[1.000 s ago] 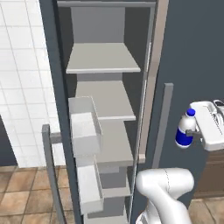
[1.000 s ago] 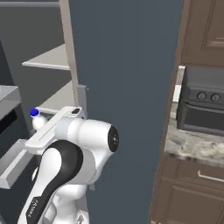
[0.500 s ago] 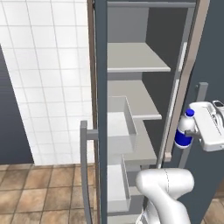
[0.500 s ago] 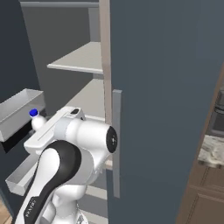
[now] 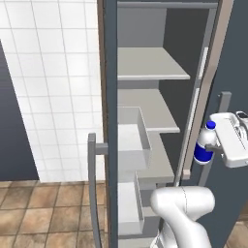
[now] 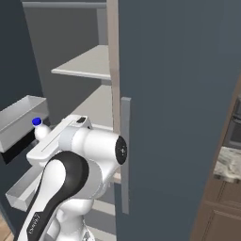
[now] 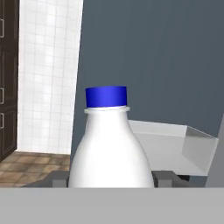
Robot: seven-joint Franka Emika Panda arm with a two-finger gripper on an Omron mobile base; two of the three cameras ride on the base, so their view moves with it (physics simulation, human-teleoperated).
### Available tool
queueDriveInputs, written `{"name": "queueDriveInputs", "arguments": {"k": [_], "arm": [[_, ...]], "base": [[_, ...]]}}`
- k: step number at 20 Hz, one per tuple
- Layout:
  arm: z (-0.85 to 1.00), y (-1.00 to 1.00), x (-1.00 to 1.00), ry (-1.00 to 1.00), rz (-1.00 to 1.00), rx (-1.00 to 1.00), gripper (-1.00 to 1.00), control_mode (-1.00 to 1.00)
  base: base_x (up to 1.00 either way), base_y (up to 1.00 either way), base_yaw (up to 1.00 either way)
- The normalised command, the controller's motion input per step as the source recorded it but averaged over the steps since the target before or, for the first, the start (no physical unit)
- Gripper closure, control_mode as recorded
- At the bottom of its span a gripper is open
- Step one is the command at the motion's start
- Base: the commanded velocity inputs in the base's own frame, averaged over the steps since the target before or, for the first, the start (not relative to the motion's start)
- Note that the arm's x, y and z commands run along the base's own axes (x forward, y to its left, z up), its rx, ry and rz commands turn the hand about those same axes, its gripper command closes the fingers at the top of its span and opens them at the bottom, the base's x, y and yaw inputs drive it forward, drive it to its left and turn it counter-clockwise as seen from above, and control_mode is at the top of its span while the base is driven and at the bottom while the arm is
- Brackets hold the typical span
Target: Take the bottled waters from the counter and place them in the freezer to freeze. Close the freezer door after placing the bottles.
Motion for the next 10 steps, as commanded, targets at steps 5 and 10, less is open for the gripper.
{"name": "queueDriveInputs", "arguments": {"k": [5, 10], "arm": [[0.00, 0.00, 0.00, 0.00, 0.00, 0.00, 1.00, 1.00], [0.00, 0.00, 0.00, 0.00, 0.00, 0.00, 1.00, 1.00]], "base": [[0.42, 0.08, 0.06], [0.55, 0.00, 0.00]]}}
